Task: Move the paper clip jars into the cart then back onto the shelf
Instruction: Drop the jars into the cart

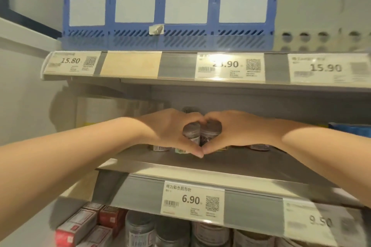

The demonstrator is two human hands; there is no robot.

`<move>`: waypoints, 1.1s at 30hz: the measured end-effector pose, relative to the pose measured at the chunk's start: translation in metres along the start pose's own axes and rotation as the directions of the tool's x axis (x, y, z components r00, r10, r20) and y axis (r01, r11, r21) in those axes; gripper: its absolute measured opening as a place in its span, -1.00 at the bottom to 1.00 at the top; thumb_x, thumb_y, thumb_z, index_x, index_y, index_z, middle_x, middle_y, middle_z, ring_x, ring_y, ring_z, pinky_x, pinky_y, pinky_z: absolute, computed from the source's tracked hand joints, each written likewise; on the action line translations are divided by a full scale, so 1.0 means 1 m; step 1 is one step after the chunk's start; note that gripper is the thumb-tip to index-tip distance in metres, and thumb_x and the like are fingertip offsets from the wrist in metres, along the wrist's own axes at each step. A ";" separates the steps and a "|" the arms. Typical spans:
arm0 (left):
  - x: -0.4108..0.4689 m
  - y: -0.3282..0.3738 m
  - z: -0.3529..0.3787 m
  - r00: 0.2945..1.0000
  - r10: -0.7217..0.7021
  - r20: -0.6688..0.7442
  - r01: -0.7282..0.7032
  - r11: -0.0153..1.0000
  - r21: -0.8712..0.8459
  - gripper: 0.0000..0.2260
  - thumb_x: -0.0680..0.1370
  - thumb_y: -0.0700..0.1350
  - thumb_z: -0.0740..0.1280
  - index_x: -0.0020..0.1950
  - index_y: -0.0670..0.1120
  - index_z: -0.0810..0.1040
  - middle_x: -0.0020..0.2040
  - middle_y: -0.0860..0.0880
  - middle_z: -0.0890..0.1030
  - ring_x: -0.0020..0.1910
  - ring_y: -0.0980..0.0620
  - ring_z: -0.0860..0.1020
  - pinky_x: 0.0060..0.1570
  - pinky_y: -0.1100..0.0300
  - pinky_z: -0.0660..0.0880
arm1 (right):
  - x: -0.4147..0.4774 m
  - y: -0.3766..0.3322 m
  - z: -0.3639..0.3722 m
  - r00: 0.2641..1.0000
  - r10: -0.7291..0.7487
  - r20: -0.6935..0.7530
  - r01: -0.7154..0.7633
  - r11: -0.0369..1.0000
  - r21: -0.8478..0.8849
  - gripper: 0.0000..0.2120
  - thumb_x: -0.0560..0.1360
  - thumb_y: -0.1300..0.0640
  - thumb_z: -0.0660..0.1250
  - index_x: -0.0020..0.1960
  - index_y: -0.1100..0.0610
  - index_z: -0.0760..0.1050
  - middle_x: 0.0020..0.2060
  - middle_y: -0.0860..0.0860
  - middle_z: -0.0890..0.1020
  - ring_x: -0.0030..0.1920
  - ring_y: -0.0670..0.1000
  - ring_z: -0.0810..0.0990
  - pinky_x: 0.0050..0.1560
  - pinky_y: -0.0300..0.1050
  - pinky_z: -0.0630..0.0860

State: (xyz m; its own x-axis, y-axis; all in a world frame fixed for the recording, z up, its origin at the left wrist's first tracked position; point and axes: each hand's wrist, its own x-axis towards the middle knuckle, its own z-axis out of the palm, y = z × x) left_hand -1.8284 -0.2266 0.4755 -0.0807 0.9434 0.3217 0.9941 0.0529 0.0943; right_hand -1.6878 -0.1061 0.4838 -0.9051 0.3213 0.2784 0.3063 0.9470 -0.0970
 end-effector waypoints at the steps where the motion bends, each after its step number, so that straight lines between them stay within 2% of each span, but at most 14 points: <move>1: -0.004 0.007 -0.004 1.000 0.005 -0.005 -0.005 1.000 -0.010 -0.45 0.32 0.26 0.42 0.25 0.31 0.31 -0.01 0.28 0.53 -0.04 0.28 0.48 -0.03 0.31 0.40 | -0.007 -0.001 -0.006 1.000 0.005 -0.006 -0.005 1.000 -0.002 -0.50 0.27 -0.28 0.44 0.14 -0.17 0.41 0.00 -0.24 0.52 -0.01 -0.15 0.48 -0.10 -0.27 0.38; 4: -0.016 0.032 -0.014 1.000 0.005 0.003 -0.005 0.998 -0.058 -0.39 0.32 0.30 0.40 0.31 0.34 0.25 0.21 0.28 0.48 0.15 0.24 0.47 0.14 0.27 0.38 | -0.036 -0.005 -0.021 1.000 0.010 0.001 -0.010 0.997 0.077 -0.49 0.27 -0.31 0.42 0.16 -0.18 0.42 0.04 -0.30 0.52 0.02 -0.23 0.48 0.04 -0.24 0.43; 5: -0.021 0.041 -0.016 1.000 0.007 0.000 -0.007 1.000 -0.024 -0.34 0.32 0.31 0.38 0.36 0.32 0.21 0.26 0.24 0.46 0.19 0.20 0.45 0.17 0.27 0.36 | -0.048 -0.008 -0.025 1.000 0.017 0.019 -0.020 0.988 0.155 -0.46 0.28 -0.30 0.42 0.20 -0.19 0.41 0.08 -0.34 0.49 0.05 -0.27 0.46 0.09 -0.30 0.40; 7: -0.031 0.059 -0.019 0.999 0.034 -0.038 -0.032 0.998 0.052 -0.27 0.30 0.33 0.37 0.41 0.23 0.22 0.29 0.19 0.46 0.24 0.16 0.42 0.15 0.28 0.33 | -0.074 -0.015 -0.031 0.999 0.046 0.018 -0.049 0.974 0.222 -0.41 0.30 -0.27 0.43 0.28 -0.23 0.33 0.09 -0.37 0.43 0.06 -0.30 0.39 0.05 -0.43 0.30; 9: -0.045 0.077 -0.023 0.994 0.077 -0.075 -0.075 0.997 0.030 -0.27 0.23 0.38 0.34 0.36 0.22 0.30 0.26 0.19 0.48 0.19 0.18 0.43 0.12 0.27 0.35 | -0.097 -0.019 -0.036 0.996 0.031 -0.087 -0.018 0.989 0.146 -0.32 0.28 -0.27 0.44 0.34 -0.16 0.33 0.11 -0.31 0.43 0.10 -0.25 0.39 0.07 -0.36 0.31; 11: -0.063 0.093 -0.023 0.990 0.107 -0.087 -0.108 0.994 -0.002 -0.30 0.20 0.42 0.33 0.30 0.24 0.35 0.20 0.21 0.49 0.13 0.22 0.43 0.08 0.27 0.35 | -0.123 -0.024 -0.038 0.990 0.033 -0.136 -0.015 0.992 0.127 -0.38 0.26 -0.27 0.45 0.26 -0.17 0.38 0.04 -0.28 0.46 0.08 -0.20 0.45 0.00 -0.32 0.36; 14: -0.088 0.120 -0.019 0.990 0.126 -0.056 -0.125 0.992 0.023 -0.32 0.19 0.42 0.28 0.27 0.23 0.38 0.19 0.15 0.51 0.15 0.18 0.44 0.17 0.18 0.39 | -0.165 -0.029 -0.037 0.990 0.057 -0.126 -0.038 0.988 0.149 -0.47 0.24 -0.28 0.45 0.14 -0.21 0.40 -0.04 -0.27 0.48 -0.03 -0.25 0.46 -0.11 -0.35 0.38; 17: -0.108 0.149 -0.016 0.984 0.175 -0.009 -0.174 0.982 0.069 -0.36 0.22 0.40 0.30 0.26 0.23 0.38 0.16 0.12 0.51 0.13 0.16 0.45 0.16 0.16 0.39 | -0.208 -0.038 -0.039 0.986 0.095 -0.135 -0.076 0.987 0.142 -0.46 0.24 -0.28 0.45 0.16 -0.20 0.40 0.06 -0.19 0.52 0.04 -0.20 0.48 0.02 -0.24 0.44; 19: -0.121 0.166 -0.015 0.976 0.220 0.001 -0.219 0.973 0.074 -0.36 0.23 0.42 0.33 0.26 0.24 0.38 0.16 0.13 0.50 0.13 0.17 0.45 0.16 0.16 0.39 | -0.237 -0.045 -0.043 0.980 0.133 -0.148 -0.116 0.986 0.117 -0.45 0.26 -0.27 0.45 0.19 -0.18 0.39 0.08 -0.19 0.51 0.06 -0.17 0.47 0.04 -0.23 0.42; 21: -0.135 0.183 -0.016 0.962 0.274 0.006 -0.273 0.959 0.069 -0.33 0.19 0.49 0.29 0.24 0.28 0.36 0.16 0.17 0.49 0.13 0.19 0.44 0.16 0.15 0.40 | -0.269 -0.055 -0.049 0.972 0.183 -0.144 -0.171 0.981 0.095 -0.45 0.29 -0.26 0.43 0.21 -0.18 0.36 0.03 -0.21 0.47 -0.02 -0.21 0.45 -0.04 -0.27 0.39; 24: -0.158 0.211 -0.019 0.939 0.342 0.019 -0.343 0.938 0.042 -0.33 0.17 0.51 0.26 0.22 0.29 0.36 0.16 0.21 0.46 0.14 0.21 0.42 0.17 0.15 0.40 | -0.319 -0.075 -0.058 0.950 0.277 -0.145 -0.264 0.959 0.106 -0.46 0.30 -0.27 0.42 0.21 -0.22 0.34 0.00 -0.25 0.41 -0.08 -0.26 0.41 -0.04 -0.27 0.37; 29: -0.214 0.260 -0.011 0.880 0.473 0.040 -0.472 0.881 -0.037 -0.48 0.22 0.44 0.28 0.11 0.28 0.36 0.08 0.20 0.46 0.07 0.18 0.43 0.10 0.16 0.42 | -0.411 -0.125 -0.056 0.883 0.435 -0.178 -0.418 0.900 0.127 -0.44 0.26 -0.29 0.44 0.20 -0.27 0.35 0.10 -0.22 0.42 0.08 -0.17 0.43 0.05 -0.21 0.42; 33: -0.265 0.305 0.005 0.813 0.573 0.104 -0.570 0.819 -0.060 -0.45 0.30 0.37 0.33 0.22 0.22 0.35 0.10 0.20 0.42 0.08 0.19 0.39 0.08 0.23 0.38 | -0.492 -0.179 -0.048 0.834 0.521 -0.181 -0.507 0.853 0.120 -0.44 0.26 -0.26 0.47 0.20 -0.23 0.37 0.12 -0.27 0.42 0.13 -0.20 0.41 0.03 -0.27 0.39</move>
State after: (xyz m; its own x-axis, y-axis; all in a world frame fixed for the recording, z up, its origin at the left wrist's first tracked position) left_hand -1.5031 -0.4591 0.4137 0.5119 0.8311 0.2176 0.8562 -0.5143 -0.0500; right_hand -1.2834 -0.4330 0.4101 -0.5419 0.7622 0.3542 0.6851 0.6447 -0.3391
